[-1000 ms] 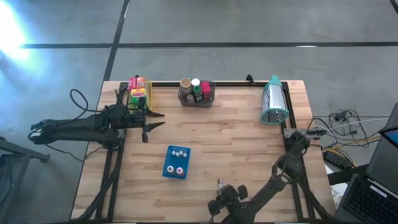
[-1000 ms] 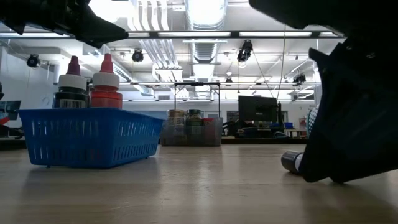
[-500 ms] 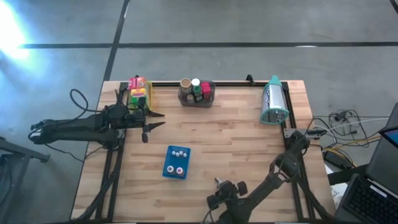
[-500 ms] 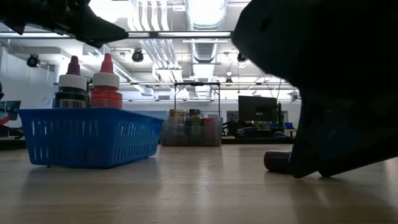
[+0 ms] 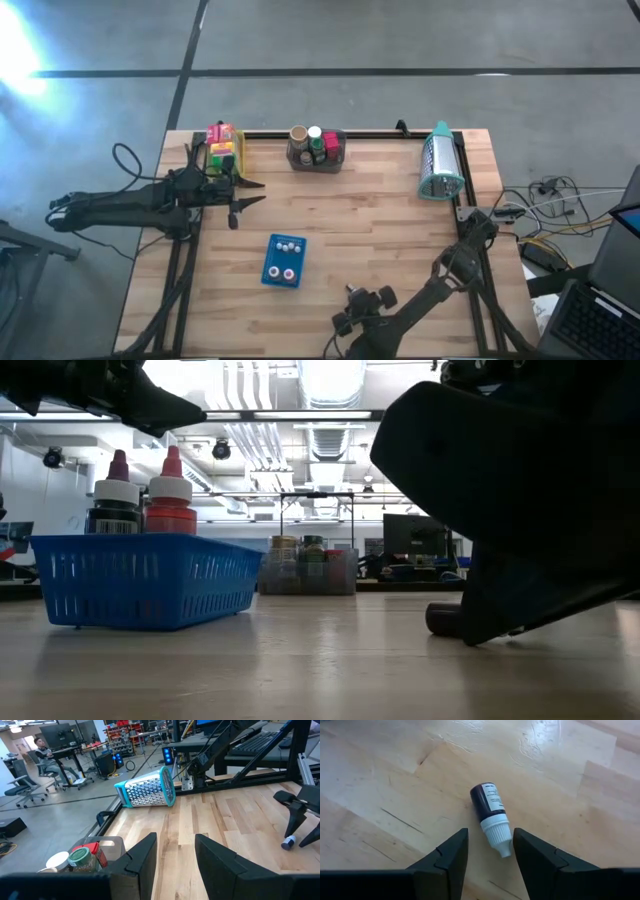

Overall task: Pick & Place Kitchen Items
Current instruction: Put the red food coloring bottle into the blue bin

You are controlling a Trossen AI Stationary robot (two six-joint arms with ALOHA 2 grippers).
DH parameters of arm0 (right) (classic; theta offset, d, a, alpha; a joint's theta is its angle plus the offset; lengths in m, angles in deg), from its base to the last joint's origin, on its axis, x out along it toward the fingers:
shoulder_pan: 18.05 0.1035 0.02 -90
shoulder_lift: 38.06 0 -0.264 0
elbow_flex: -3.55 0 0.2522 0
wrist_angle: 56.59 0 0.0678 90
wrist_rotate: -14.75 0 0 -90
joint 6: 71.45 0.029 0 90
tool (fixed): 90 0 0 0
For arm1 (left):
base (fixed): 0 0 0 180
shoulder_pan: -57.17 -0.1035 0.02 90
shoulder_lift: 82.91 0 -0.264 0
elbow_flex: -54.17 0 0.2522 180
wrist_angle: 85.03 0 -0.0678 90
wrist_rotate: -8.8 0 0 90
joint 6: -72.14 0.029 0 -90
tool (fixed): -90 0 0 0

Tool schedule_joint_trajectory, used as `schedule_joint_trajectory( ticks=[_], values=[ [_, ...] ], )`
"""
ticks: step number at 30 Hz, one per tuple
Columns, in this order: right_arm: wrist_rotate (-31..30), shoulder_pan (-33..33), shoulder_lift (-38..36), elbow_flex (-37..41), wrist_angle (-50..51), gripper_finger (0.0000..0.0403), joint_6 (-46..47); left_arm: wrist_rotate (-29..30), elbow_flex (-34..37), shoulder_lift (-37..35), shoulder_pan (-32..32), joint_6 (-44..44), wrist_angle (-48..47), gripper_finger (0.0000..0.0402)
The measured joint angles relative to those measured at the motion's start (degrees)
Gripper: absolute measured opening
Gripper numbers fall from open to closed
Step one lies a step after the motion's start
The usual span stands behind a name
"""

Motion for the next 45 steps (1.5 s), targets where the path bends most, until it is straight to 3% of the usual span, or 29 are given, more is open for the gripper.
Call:
schedule_joint_trajectory(
  ticks=[17,31,38,45],
  values=[
    [-1.8,-0.1,0.1,0.1,0.3,0.0042,-7.2,0.0,0.0,0.0,0.0,0.0,0.0,0.014],
    [0.9,-0.6,-7.6,-0.1,1.7,0.005,-26.6,0.0,0.0,0.0,0.0,0.0,0.0,0.014],
    [3.8,-2.2,-16.9,-0.1,4.2,0.0054,-36.4,0.0,0.0,0.0,0.0,0.0,0.0,0.014],
    [9.6,-7.7,-26.8,-0.1,5.2,0.005,-48.1,0.0,0.0,0.0,0.0,0.0,0.0,0.014]
  ],
)
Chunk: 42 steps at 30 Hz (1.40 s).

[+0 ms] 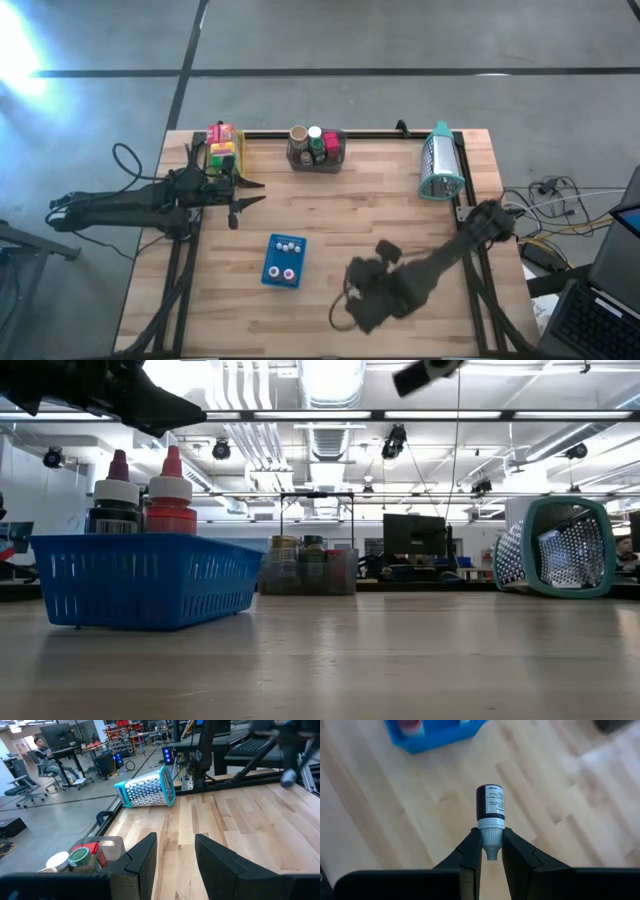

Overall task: Pick & Place Kitchen Items
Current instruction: Put the red food coloring bottle into the blue bin

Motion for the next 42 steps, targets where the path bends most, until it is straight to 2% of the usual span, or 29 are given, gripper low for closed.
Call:
schedule_joint_trajectory(
  ticks=[6,10,19,26,31,34,42],
  values=[
    [1.6,-6.9,-6.7,0.0,-0.1,0.0052,-10.3,0.0,0.0,0.0,0.0,0.0,0.0,0.014],
    [5.5,-12.3,-9.2,0.0,-0.2,0.0051,-18.8,0.0,0.0,0.0,0.0,0.0,0.0,0.014],
    [19.1,-27.1,-9.7,0.1,-0.5,0.0052,-40.7,0.0,0.0,0.0,0.0,0.0,0.0,0.014],
    [25.1,-37.2,-9.2,0.1,-1.7,0.0052,-52.2,0.0,0.0,0.0,0.0,0.1,0.0,0.014],
    [25.9,-41.2,-9.1,0.1,-4.1,0.005,-61.1,0.0,0.0,0.0,0.0,-0.2,0.3,0.014],
    [24.7,-42.1,-9.1,0.1,-6.9,0.0047,-70.9,0.0,0.0,0.1,0.0,-0.2,0.4,0.014],
    [10.7,-41.4,-9.1,0.1,-16.1,0.0052,-103.3,0.0,0.0,0.1,0.0,-2.0,0.5,0.014]
  ],
)
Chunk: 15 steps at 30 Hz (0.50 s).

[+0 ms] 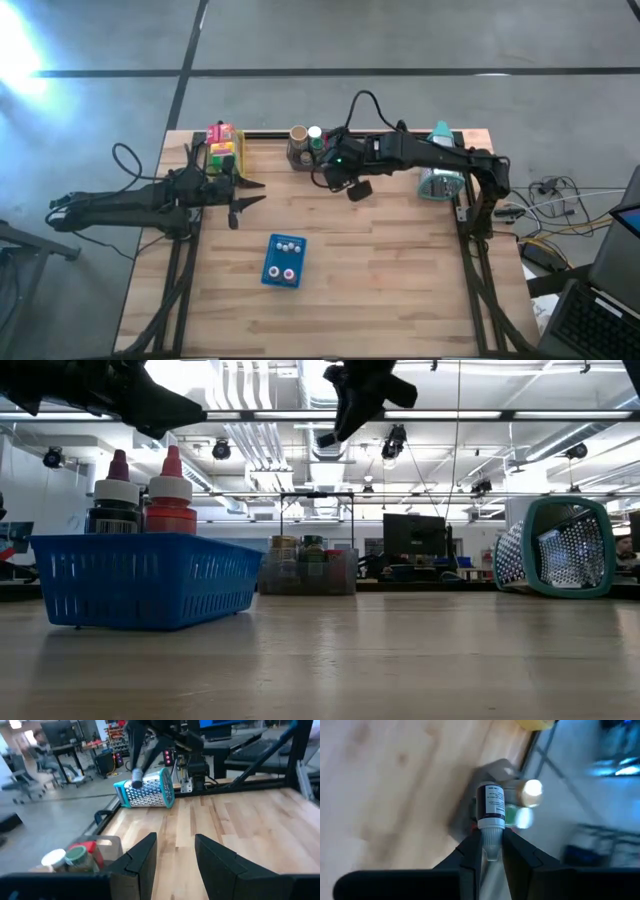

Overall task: Pick & Place Kitchen Items
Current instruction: Put the red food coloring bottle into the blue bin

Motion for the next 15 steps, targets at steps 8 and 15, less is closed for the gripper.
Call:
schedule_joint_trajectory(
  ticks=[8,15],
  values=[
    [-2.5,0.8,1.4,0.3,1.8,0.0046,-6.6,-0.1,0.0,0.1,0.0,-14.5,0.0,0.014],
    [-12.4,5.3,9.7,0.0,9.4,0.005,-10.0,-0.2,0.0,0.9,0.0,-19.0,-0.6,0.014]
  ],
)
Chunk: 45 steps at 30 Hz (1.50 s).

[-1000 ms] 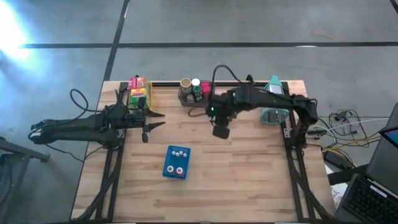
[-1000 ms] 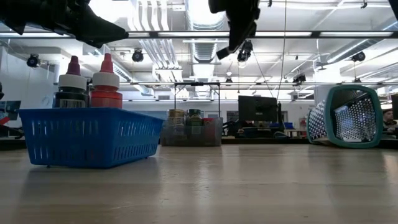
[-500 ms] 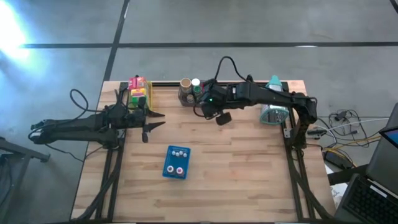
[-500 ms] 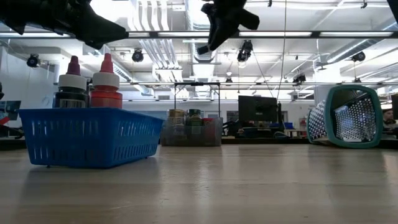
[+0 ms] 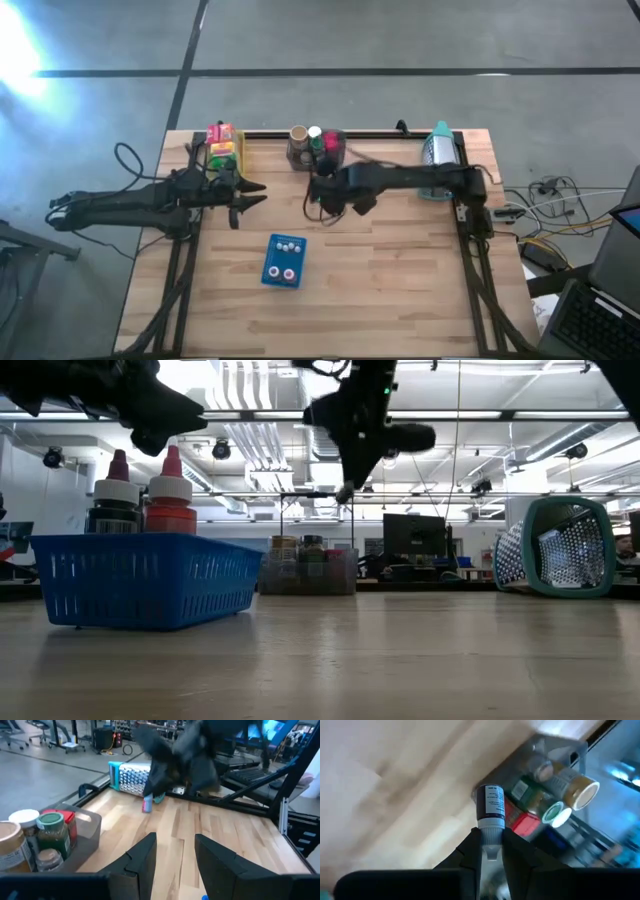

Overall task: Pick & Place Kitchen Items
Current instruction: Put the red food coloring bottle into the blue bin

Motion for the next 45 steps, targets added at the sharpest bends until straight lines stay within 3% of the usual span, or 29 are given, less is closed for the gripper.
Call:
schedule_joint_trajectory(
  ticks=[6,12,26,37,45],
  values=[
    [-12.6,2.4,6.3,-0.1,0.2,0.0042,-2.4,-0.1,0.0,0.3,0.0,-0.5,-0.4,0.014],
    [-17.0,4.2,11.2,-0.1,-5.5,0.0047,-12.8,-0.4,0.0,0.3,0.0,-1.8,-1.3,0.014],
    [-21.3,6.9,20.2,-1.1,-9.5,0.0043,-23.7,-0.5,0.0,0.3,0.0,-2.6,-2.4,0.014],
    [-20.8,7.3,26.1,-5.3,-9.9,0.005,-27.9,-0.5,0.0,1.3,0.0,-2.6,-4.4,0.014],
    [-19.2,7.9,26.4,-6.5,-10.0,0.0053,-30.2,-0.5,0.0,3.1,0.0,-1.8,-4.4,0.014]
  ],
)
